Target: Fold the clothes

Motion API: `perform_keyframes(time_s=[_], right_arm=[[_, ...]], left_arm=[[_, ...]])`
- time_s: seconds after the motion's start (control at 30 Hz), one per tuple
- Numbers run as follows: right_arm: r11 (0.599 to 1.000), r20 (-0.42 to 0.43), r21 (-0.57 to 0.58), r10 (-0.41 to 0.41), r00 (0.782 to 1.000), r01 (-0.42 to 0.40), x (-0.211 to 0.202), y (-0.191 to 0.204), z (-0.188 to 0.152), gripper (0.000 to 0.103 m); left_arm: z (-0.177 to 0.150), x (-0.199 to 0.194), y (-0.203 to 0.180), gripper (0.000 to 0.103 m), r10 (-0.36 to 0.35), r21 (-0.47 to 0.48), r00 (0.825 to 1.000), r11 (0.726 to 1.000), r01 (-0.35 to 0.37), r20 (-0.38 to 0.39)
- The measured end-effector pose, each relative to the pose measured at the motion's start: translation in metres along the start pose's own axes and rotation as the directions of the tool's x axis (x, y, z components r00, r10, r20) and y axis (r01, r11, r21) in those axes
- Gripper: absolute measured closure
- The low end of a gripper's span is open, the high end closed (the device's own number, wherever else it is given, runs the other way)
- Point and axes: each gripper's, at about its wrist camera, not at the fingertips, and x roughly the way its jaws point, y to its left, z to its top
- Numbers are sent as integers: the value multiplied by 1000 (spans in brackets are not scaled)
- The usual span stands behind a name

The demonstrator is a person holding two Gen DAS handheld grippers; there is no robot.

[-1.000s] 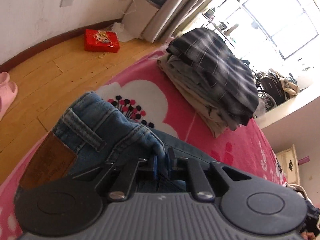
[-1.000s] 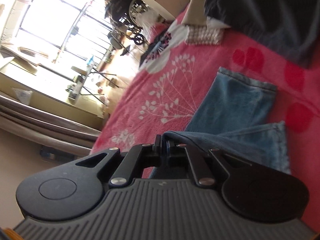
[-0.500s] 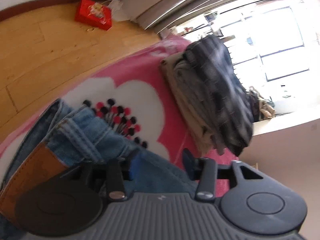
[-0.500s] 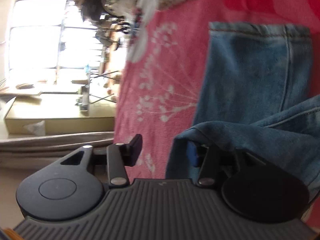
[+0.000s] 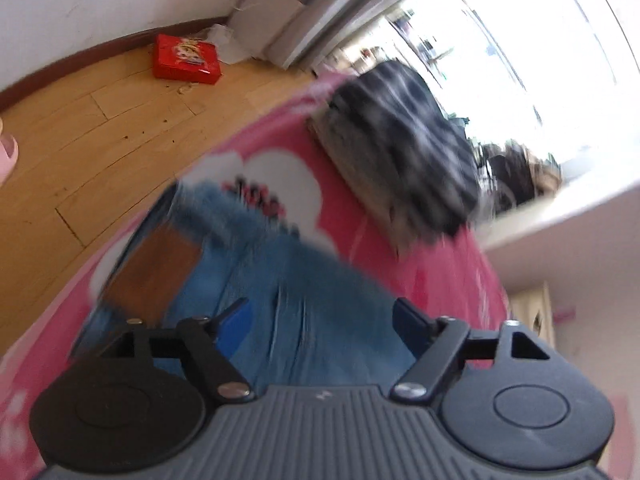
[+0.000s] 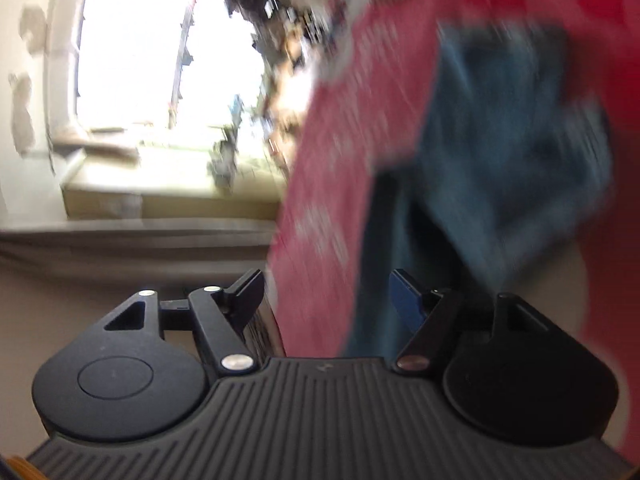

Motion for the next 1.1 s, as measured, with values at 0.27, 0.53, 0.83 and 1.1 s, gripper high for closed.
perform_keyframes(time_s=[0.27,0.53,0.83,1.1], right_arm=[[994,-97,47,-95,991,100,29,-44,-50,30],[998,46,46,-45,998,43,56,-46,-42,36],[996,266,92,-39,963,15,69,-59,-37,82],[998,398,-14,-47,916,57,57,-35,-62,94]], left_arm=[[-61,7,23,14,34,-30,989,999,-39,-141],[-56,34,61,15,65,-246,998,967,-65,-10],[-61,42,65,33,142,-366,979,927,-79,148],[-56,28,76,66,135,-413,981,908,-67,138]])
